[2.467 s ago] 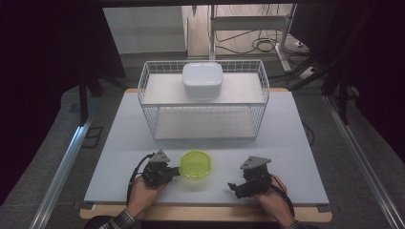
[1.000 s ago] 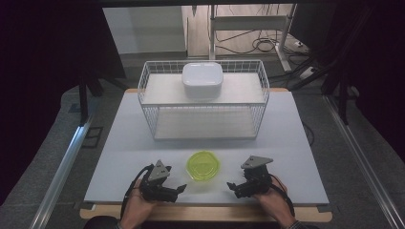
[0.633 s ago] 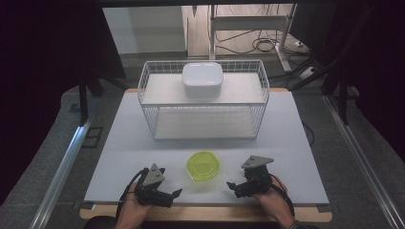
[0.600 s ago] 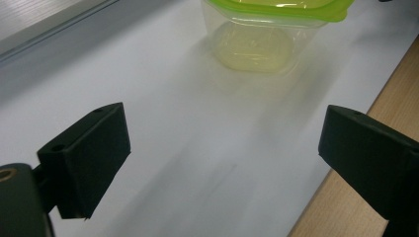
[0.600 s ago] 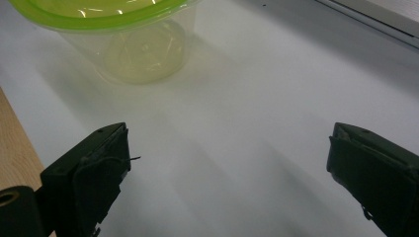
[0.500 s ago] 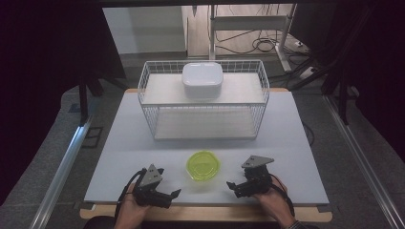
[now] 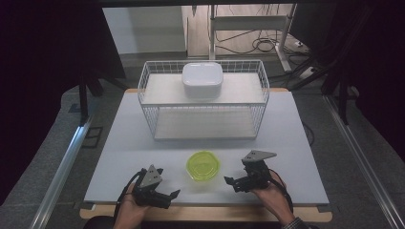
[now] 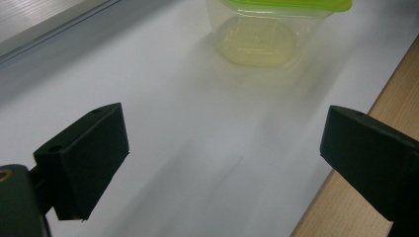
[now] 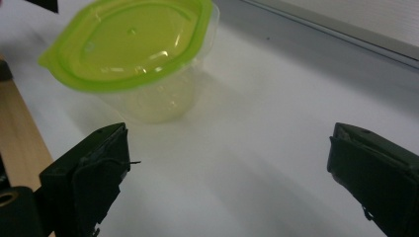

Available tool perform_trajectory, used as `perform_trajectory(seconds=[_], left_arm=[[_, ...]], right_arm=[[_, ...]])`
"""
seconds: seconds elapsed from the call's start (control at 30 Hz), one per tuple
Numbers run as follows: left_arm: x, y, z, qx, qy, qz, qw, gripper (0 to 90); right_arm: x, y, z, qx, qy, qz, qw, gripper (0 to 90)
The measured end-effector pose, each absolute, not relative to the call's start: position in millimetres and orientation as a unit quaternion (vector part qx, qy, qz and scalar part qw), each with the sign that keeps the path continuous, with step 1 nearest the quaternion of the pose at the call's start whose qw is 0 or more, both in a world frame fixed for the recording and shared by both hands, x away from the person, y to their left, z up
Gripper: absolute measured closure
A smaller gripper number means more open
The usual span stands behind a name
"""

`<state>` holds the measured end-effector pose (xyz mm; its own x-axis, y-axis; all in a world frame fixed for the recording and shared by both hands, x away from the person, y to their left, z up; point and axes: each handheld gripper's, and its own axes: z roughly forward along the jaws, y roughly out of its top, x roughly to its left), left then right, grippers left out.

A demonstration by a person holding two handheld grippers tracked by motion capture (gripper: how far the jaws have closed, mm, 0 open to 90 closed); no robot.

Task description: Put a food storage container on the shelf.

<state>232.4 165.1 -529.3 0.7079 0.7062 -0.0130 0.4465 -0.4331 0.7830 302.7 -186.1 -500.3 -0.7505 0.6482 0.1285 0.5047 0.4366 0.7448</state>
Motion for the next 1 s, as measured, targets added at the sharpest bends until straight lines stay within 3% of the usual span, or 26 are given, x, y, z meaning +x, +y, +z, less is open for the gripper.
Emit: perform_trajectory(seconds=[0.33, 0.7, 1.0], left_arm=[[234, 165, -531, 0.836, 0.344, 0.159, 0.397, 4.4], [234, 164, -533, 0.837, 0.347, 0.155, 0.395, 4.5], [235, 165, -533, 0.837, 0.345, 0.155, 0.394, 4.6]], right_arm=[[314, -182, -490, 0.346, 0.846, 0.398, 0.079, 3.9], [328, -181, -478, 0.362, 0.835, 0.411, 0.05, 15.8], [334, -173, -474, 0.355, 0.838, 0.413, 0.036, 20.6]])
